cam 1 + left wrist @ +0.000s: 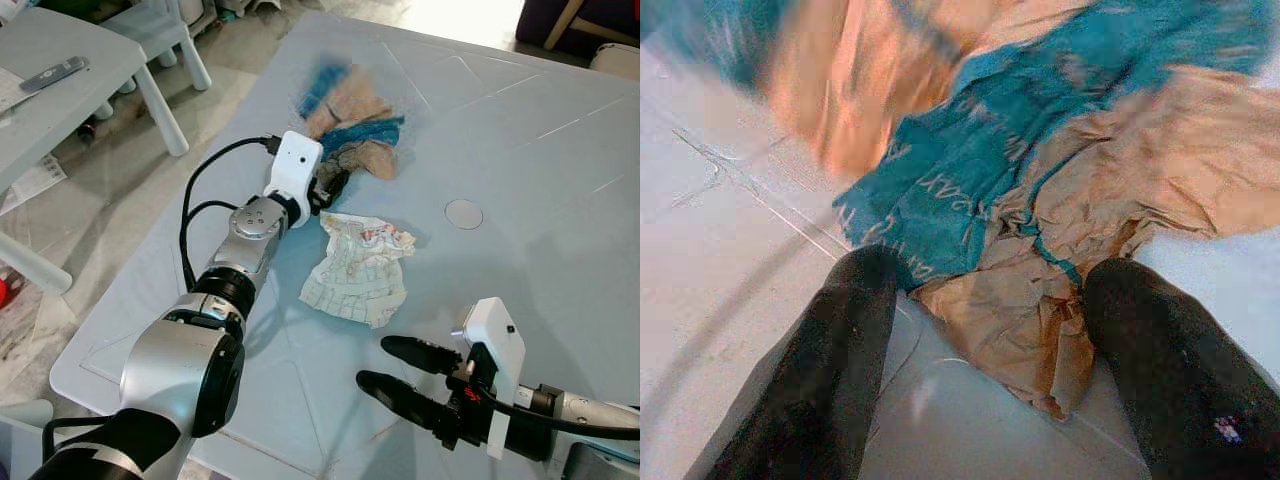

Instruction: Picking trash to rubbish bin

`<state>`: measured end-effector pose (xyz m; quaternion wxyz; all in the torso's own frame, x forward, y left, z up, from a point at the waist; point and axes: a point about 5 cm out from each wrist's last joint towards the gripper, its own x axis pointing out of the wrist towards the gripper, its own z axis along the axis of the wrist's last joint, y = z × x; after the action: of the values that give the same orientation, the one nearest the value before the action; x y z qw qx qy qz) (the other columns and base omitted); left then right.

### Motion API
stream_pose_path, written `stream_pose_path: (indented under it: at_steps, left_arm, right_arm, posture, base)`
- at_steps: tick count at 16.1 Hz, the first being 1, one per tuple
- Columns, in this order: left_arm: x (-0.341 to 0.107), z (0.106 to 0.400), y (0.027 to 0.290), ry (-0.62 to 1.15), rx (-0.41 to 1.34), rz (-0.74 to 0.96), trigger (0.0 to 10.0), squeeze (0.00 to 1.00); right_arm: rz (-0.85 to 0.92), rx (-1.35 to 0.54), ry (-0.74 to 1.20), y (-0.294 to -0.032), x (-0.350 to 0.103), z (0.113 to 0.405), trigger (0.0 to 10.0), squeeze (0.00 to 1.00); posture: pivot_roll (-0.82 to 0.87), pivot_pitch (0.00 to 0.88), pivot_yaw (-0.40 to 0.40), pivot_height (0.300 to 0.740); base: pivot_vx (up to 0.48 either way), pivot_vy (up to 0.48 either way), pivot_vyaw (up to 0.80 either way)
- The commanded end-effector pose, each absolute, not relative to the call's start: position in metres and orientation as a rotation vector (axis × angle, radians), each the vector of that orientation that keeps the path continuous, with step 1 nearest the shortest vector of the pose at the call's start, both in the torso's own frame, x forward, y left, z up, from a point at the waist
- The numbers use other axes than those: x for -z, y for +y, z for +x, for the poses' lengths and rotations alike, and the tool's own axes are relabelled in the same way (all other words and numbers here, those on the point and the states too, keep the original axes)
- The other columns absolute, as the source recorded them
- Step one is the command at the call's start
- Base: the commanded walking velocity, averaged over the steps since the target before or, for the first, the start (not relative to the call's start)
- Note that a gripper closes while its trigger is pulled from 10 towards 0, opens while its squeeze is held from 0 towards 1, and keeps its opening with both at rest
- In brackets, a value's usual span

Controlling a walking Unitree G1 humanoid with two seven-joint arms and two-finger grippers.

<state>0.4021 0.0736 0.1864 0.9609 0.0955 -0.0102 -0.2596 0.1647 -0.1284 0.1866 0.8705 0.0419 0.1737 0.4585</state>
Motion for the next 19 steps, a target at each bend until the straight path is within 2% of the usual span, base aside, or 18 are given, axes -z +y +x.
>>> stream_pose_path:
  at_steps: [1,2,6,12,15,19]
  left_arm:
    - [-0.114,0.378,0.093,0.224,0.572,0.212,10.0,0.0]
    - [-0.094,0.366,0.11,0.246,0.593,0.197,10.0,0.0]
    - [-0.083,0.354,0.133,0.208,0.609,0.166,10.0,0.0]
    - [-0.088,0.342,0.147,0.099,0.596,0.094,10.0,0.0]
    - [-0.109,0.346,0.148,-0.037,0.511,0.095,10.0,0.0]
    - [-0.162,0.374,0.141,-0.218,0.388,0.105,10.0,0.0]
  right_arm:
    - [0.083,-0.975,0.369,-0.127,-0.184,0.167,10.0,0.0]
    - [0.078,-0.988,0.365,-0.126,-0.183,0.174,10.0,0.0]
    - [0.064,-1.016,0.354,-0.121,-0.179,0.185,10.0,0.0]
    - [0.041,-1.019,0.319,-0.12,-0.175,0.2,10.0,0.0]
    - [0.026,-1.02,0.294,-0.117,-0.173,0.206,10.0,0.0]
    - [0.004,-0.973,0.248,-0.118,-0.174,0.213,10.0,0.0]
  posture:
    - [-0.33,0.3,-0.033,0.74]
    - [-0.31,0.293,-0.033,0.74]
    - [-0.26,0.262,-0.031,0.74]
    - [-0.2,0.218,-0.014,0.74]
    - [-0.19,0.206,-0.012,0.74]
    - [-0.21,0.206,-0.006,0.74]
  base:
    - [0.0,0.0,0.0]
    - [0.0,0.0,0.0]
    - [0.0,0.0,0.0]
    - [0.0,0.0,0.0]
    - [0.0,0.0,0.0]
    - [0.0,0.0,0.0]
